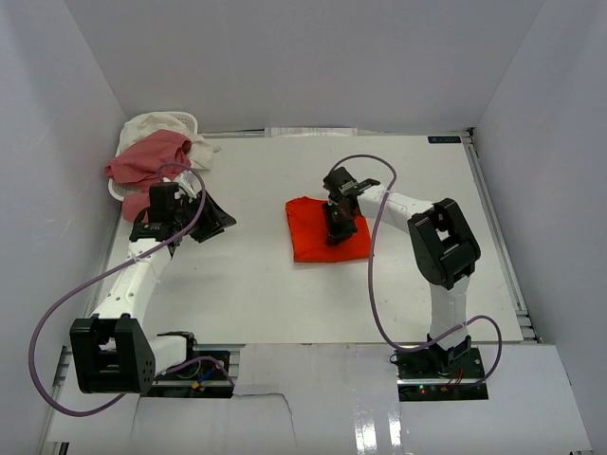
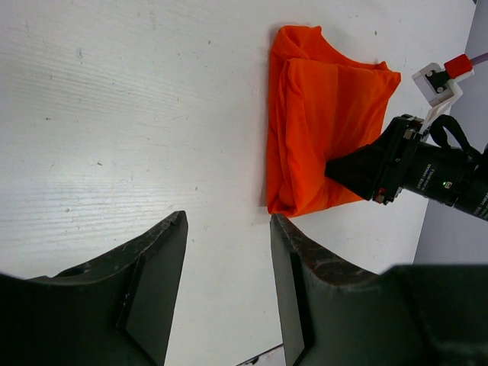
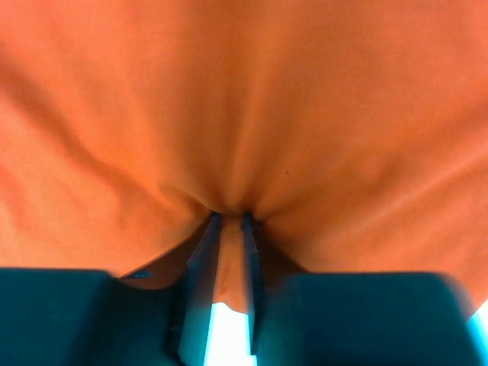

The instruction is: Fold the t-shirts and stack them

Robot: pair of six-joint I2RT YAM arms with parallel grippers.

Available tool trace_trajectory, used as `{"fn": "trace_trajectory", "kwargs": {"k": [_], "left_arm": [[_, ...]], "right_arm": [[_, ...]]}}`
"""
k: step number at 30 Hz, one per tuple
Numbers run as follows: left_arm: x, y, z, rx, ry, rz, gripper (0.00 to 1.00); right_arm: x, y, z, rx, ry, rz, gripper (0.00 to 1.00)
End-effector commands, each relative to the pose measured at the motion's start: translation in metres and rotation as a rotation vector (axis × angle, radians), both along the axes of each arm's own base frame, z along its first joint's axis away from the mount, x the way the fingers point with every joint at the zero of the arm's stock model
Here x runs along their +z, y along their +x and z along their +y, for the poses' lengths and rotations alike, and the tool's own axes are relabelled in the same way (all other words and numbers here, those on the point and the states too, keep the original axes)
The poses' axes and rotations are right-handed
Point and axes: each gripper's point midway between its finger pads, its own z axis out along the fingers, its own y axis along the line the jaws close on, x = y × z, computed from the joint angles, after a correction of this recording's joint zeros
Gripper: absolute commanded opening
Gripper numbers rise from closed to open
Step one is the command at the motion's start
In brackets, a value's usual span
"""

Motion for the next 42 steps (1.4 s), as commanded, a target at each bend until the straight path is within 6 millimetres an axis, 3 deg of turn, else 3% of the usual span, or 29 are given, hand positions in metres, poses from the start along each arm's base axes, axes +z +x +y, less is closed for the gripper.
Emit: {"fn": "trace_trajectory", "kwargs": {"k": [1, 2, 5, 11, 16, 18, 19, 20, 28, 42], "left_arm": [[-0.001, 0.001, -0.001, -0.02, -0.006, -0.019, 0.58], [0.0, 0.002, -0.002, -0.022, -0.009, -0.023, 0.58], [0.002, 0.002, -0.005, -0.033, -0.027, -0.028, 0.58], [0.007, 0.003, -0.006, -0.039, -0.036, -0.04, 0.58], [0.009, 0.002, -0.008, -0.044, -0.047, -0.042, 0.59], [0.008, 0.001, -0.009, -0.046, -0.051, -0.04, 0.59], [0.008, 0.001, -0.009, -0.048, -0.052, -0.04, 0.59], [0.007, 0.0, -0.009, -0.048, -0.052, -0.042, 0.59], [0.005, -0.002, -0.01, -0.052, -0.054, -0.039, 0.59], [-0.001, -0.004, -0.009, -0.054, -0.047, -0.029, 0.59]], "right_arm": [[-0.023, 0.002, -0.023, 0.04, -0.117, 0.001, 0.28], [-0.017, 0.001, -0.016, 0.058, -0.102, -0.012, 0.34], [-0.002, 0.001, -0.005, 0.078, -0.083, -0.041, 0.35], [0.05, 0.006, 0.026, 0.121, -0.005, -0.106, 0.34], [0.081, 0.014, 0.02, 0.101, -0.053, -0.161, 0.34], [0.08, 0.014, 0.01, 0.091, -0.11, -0.159, 0.38], [0.081, 0.016, 0.008, 0.091, -0.129, -0.165, 0.87], [0.08, 0.016, 0.003, 0.088, -0.18, -0.182, 0.9], [0.072, 0.015, 0.002, 0.082, -0.212, -0.2, 0.9], [0.014, 0.012, 0.016, 0.08, -0.207, -0.063, 0.9]]}}
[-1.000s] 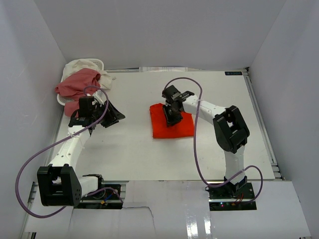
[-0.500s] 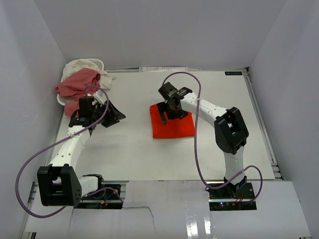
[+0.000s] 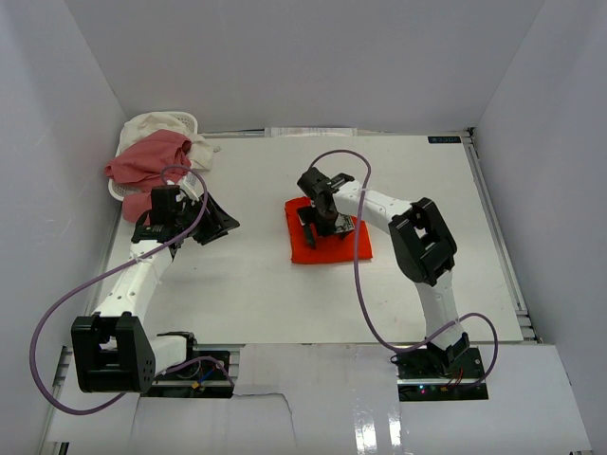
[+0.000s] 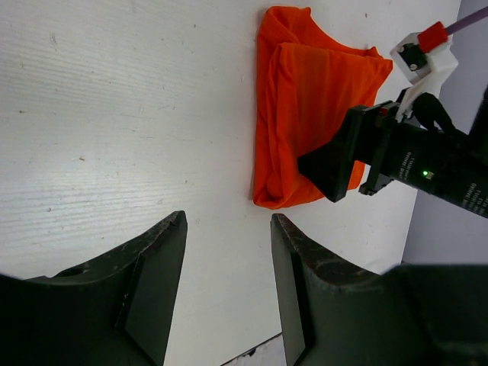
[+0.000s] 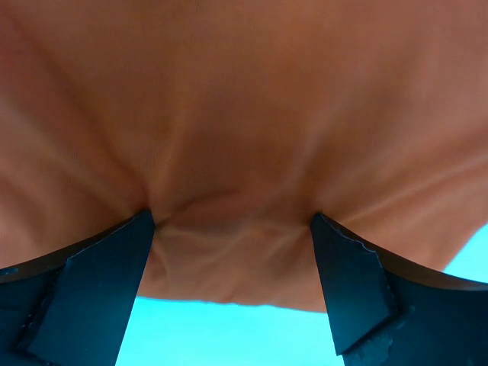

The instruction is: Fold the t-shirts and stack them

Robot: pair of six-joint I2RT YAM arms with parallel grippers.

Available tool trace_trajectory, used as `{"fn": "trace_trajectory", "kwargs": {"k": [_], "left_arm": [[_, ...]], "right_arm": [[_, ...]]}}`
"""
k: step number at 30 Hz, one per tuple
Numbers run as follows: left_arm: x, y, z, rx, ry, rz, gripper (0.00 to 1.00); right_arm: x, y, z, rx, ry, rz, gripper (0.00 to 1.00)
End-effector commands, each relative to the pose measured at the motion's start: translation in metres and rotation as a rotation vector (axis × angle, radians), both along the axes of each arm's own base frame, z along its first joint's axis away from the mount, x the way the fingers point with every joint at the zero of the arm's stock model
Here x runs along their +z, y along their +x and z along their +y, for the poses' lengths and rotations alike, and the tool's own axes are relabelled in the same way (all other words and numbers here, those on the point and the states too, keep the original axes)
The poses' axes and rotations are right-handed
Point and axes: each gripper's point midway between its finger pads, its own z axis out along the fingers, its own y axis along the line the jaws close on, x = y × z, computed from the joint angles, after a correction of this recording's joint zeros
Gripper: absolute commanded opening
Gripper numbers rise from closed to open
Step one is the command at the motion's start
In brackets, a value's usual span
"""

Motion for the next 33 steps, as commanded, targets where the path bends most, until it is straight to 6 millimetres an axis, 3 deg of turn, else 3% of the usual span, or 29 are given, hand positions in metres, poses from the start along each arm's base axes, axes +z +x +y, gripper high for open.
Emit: {"fn": "trace_trajectory", "kwargs": {"k": [1, 8, 11, 19, 23, 28, 31, 33], "left_arm": [[0.004, -0.001, 0.0, -0.011, -0.005, -0.029, 0.59], [0.0, -0.002, 0.001, -0.014, 0.003, -0.025, 0.59], [0.0, -0.002, 0.0, -0.018, 0.001, -0.021, 0.59], [0.0, -0.004, -0.001, -0.025, -0.004, -0.025, 0.59], [0.001, -0.003, -0.003, -0.035, -0.011, -0.026, 0.59], [0.0, -0.004, -0.005, -0.052, -0.021, -0.022, 0.59], [-0.002, -0.003, -0.006, -0.063, -0.023, -0.014, 0.59], [-0.003, -0.002, -0.008, -0.078, -0.028, -0.008, 0.59]], "right_arm": [[-0.003, 0.005, 0.009, -0.008, 0.041, 0.019, 0.9], [-0.027, 0.021, -0.008, -0.038, 0.069, 0.071, 0.9], [-0.037, 0.031, -0.028, -0.058, 0.055, 0.085, 0.9], [-0.048, 0.069, -0.106, -0.128, -0.015, 0.075, 0.9], [-0.04, 0.103, -0.153, -0.184, -0.044, 0.02, 0.9], [-0.037, 0.14, -0.189, -0.202, -0.061, -0.026, 0.9], [-0.044, 0.161, -0.222, -0.207, -0.091, -0.031, 0.9], [-0.035, 0.183, -0.231, -0.188, -0.06, -0.074, 0.9]]}}
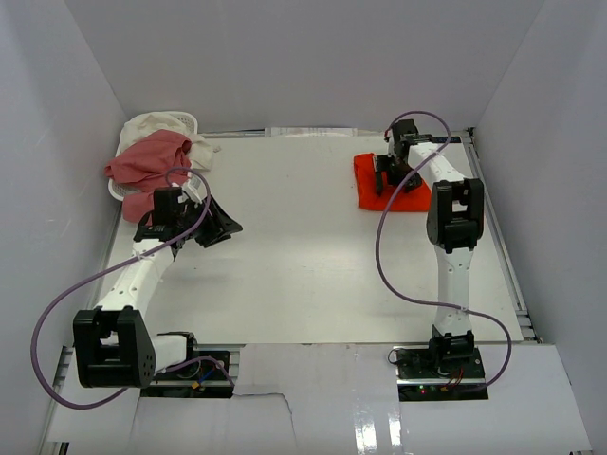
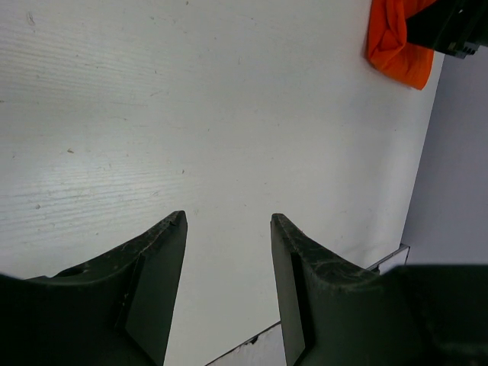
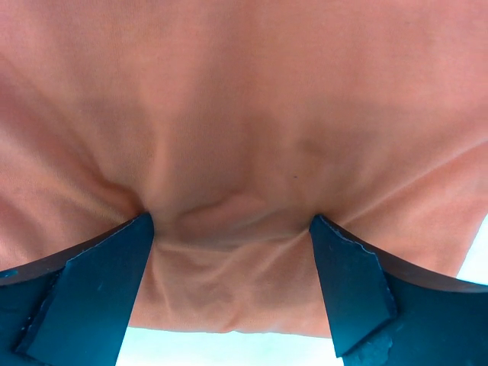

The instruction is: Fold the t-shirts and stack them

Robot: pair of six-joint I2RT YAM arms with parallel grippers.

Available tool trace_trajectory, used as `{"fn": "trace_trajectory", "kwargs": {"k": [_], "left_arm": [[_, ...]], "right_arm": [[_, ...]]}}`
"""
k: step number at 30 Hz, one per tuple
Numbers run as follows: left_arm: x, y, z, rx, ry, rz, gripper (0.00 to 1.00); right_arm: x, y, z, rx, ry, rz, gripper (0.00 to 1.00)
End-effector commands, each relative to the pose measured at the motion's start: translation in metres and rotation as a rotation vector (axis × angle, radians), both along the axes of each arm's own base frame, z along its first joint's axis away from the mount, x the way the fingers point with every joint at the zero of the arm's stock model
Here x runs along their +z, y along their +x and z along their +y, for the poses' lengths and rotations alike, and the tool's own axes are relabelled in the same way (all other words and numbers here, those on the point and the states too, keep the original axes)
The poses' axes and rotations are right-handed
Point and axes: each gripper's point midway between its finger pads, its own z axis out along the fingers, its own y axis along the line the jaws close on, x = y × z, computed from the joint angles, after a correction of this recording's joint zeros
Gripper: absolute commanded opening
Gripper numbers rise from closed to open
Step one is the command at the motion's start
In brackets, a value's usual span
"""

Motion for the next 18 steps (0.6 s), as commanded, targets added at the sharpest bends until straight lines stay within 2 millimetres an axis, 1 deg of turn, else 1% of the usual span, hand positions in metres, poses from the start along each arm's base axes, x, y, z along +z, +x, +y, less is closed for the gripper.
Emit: {"fn": "trace_trajectory", "kwargs": {"k": [1, 3, 5, 7, 8, 9, 10, 11, 12, 13, 14, 15, 16, 17, 18], "left_arm": [[0.002, 0.004, -0.003, -0.037, -0.01, -0.016, 0.59], [0.001, 0.006, -0.003, -0.041, -0.008, -0.014, 0.59], [-0.005, 0.007, -0.003, -0.047, -0.006, 0.004, 0.59], [-0.008, 0.007, -0.005, -0.06, -0.02, 0.02, 0.59], [-0.013, 0.008, -0.006, -0.065, -0.024, 0.039, 0.59], [-0.016, 0.007, -0.007, -0.067, -0.026, 0.05, 0.59], [-0.019, 0.006, -0.007, -0.071, -0.031, 0.059, 0.59], [-0.02, 0.006, -0.008, -0.073, -0.033, 0.062, 0.59], [-0.023, 0.006, -0.008, -0.074, -0.035, 0.07, 0.59], [-0.024, 0.006, -0.008, -0.073, -0.036, 0.071, 0.59], [-0.024, 0.006, -0.008, -0.074, -0.038, 0.072, 0.59], [-0.024, 0.006, -0.008, -0.071, -0.039, 0.071, 0.59], [-0.023, 0.006, -0.008, -0.073, -0.038, 0.065, 0.59], [-0.022, 0.006, -0.008, -0.069, -0.036, 0.061, 0.59], [-0.02, 0.006, -0.007, -0.066, -0.032, 0.053, 0.59]], "right_arm": [[-0.033, 0.015, -0.053, 0.024, -0.092, 0.041, 0.9], [-0.034, 0.024, -0.071, 0.033, -0.122, 0.031, 0.9], [-0.037, 0.034, -0.1, 0.053, -0.206, 0.026, 0.9], [-0.04, 0.043, -0.122, 0.058, -0.263, 0.018, 0.9], [-0.041, 0.044, -0.141, 0.023, -0.271, 0.021, 0.9], [-0.04, 0.048, -0.148, 0.014, -0.274, 0.008, 0.9], [-0.038, 0.055, -0.159, -0.006, -0.276, -0.009, 0.9], [-0.034, 0.059, -0.164, -0.011, -0.289, -0.023, 0.9], [-0.028, 0.067, -0.17, -0.021, -0.314, -0.055, 0.9], [-0.015, 0.074, -0.174, -0.022, -0.339, -0.095, 0.9], [-0.011, 0.073, -0.183, -0.021, -0.397, -0.101, 0.9], [-0.002, 0.078, -0.187, -0.026, -0.424, -0.135, 0.9], [0.028, 0.091, -0.189, -0.043, -0.438, -0.229, 0.9], [0.037, 0.091, -0.188, -0.058, -0.434, -0.254, 0.9], [0.05, 0.095, -0.186, -0.068, -0.423, -0.289, 0.9]]}}
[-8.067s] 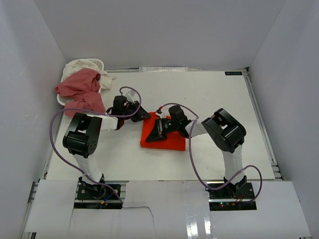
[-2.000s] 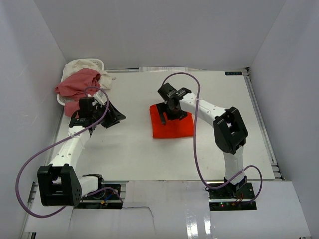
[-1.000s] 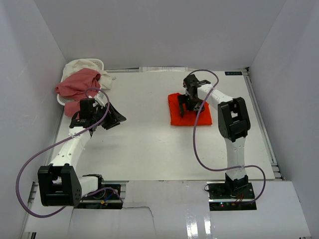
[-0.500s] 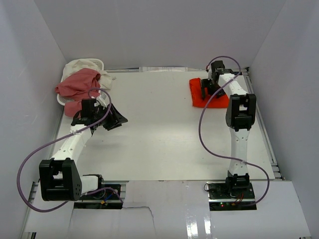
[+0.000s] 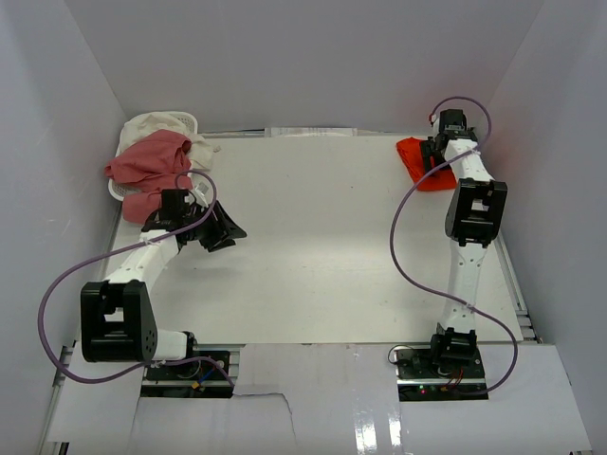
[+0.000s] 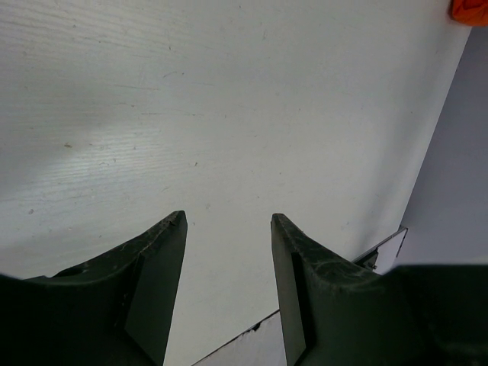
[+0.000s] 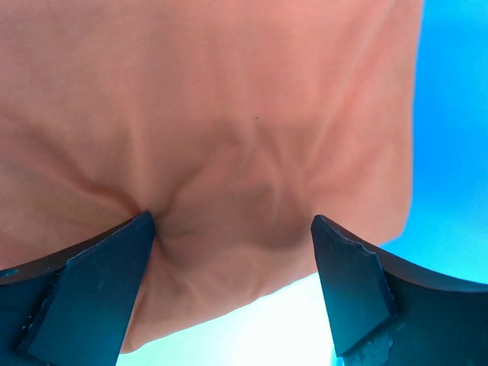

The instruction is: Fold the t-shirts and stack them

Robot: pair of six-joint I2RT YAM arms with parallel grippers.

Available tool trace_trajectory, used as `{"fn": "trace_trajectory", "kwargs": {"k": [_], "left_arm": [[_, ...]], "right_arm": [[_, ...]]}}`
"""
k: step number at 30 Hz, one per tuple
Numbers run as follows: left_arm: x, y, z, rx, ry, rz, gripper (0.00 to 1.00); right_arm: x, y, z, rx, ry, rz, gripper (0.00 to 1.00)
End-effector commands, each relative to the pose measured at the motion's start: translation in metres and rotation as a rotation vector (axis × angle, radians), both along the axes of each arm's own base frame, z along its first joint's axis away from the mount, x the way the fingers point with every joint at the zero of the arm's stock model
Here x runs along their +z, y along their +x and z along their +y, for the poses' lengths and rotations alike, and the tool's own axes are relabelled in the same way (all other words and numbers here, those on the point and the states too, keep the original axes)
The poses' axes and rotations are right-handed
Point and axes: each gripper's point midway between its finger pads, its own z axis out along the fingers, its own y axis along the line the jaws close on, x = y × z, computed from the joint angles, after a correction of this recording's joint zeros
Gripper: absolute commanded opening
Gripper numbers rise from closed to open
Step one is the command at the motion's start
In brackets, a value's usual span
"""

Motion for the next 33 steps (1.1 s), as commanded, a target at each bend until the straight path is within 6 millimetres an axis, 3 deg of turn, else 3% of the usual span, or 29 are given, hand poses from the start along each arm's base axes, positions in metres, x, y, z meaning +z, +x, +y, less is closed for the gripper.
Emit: {"fn": "trace_trajectory", "kwargs": {"k": [1, 3, 4, 6, 8, 12, 16, 19, 21, 22, 23, 24, 25, 26, 28, 29, 33], "left_arm": [[0.021, 0.008, 0.001, -0.009, -0.003, -0.093, 0.59], [0.025, 0.008, 0.002, -0.001, 0.007, -0.105, 0.59], [0.03, 0.008, 0.003, 0.002, 0.01, -0.121, 0.59], [0.034, 0.008, 0.004, 0.007, 0.018, -0.129, 0.59], [0.038, 0.006, 0.005, 0.012, 0.024, -0.14, 0.59], [0.044, 0.003, 0.007, 0.016, 0.033, -0.156, 0.59], [0.058, 0.0, 0.007, 0.019, 0.035, -0.196, 0.59], [0.066, 0.001, 0.009, 0.016, 0.048, -0.223, 0.59], [0.069, 0.001, 0.015, 0.032, 0.083, -0.225, 0.59], [0.07, 0.0, 0.017, 0.03, 0.102, -0.229, 0.59], [0.075, 0.002, 0.019, 0.036, 0.117, -0.244, 0.6], [0.077, 0.002, 0.021, 0.039, 0.128, -0.251, 0.59], [0.077, 0.002, 0.024, 0.049, 0.145, -0.255, 0.6], [0.079, 0.001, 0.024, 0.053, 0.146, -0.263, 0.6], [0.079, -0.001, 0.025, 0.056, 0.15, -0.27, 0.6], [0.078, -0.002, 0.026, 0.06, 0.156, -0.273, 0.6], [0.08, -0.008, 0.033, 0.08, 0.193, -0.303, 0.6]], "right_arm": [[0.059, 0.009, -0.005, 0.007, -0.077, -0.126, 0.9], [0.075, 0.006, 0.005, 0.012, -0.054, -0.166, 0.9], [0.099, 0.005, 0.017, 0.033, -0.05, -0.213, 0.9], [0.119, 0.0, 0.026, 0.042, -0.068, -0.264, 0.9], [0.127, 0.001, 0.048, 0.081, -0.051, -0.286, 0.9], [0.143, 0.0, 0.07, 0.105, 0.026, -0.314, 0.9], [0.154, -0.014, 0.099, 0.141, 0.098, -0.322, 0.9], [0.156, -0.042, 0.13, 0.139, 0.188, -0.299, 0.9], [0.171, -0.064, 0.154, 0.167, 0.274, -0.313, 0.9], [0.15, -0.081, 0.164, 0.138, 0.329, -0.267, 0.9], [0.168, -0.097, 0.178, 0.174, 0.358, -0.302, 0.9], [0.174, -0.104, 0.184, 0.16, 0.372, -0.338, 0.9], [0.149, -0.124, 0.182, 0.132, 0.354, -0.294, 0.9], [0.171, -0.14, 0.185, 0.117, 0.338, -0.361, 0.9], [0.174, -0.16, 0.184, 0.101, 0.317, -0.398, 0.9], [0.172, -0.181, 0.187, 0.112, 0.317, -0.404, 0.9], [0.165, -0.232, 0.191, 0.105, 0.359, -0.399, 0.9]]}}
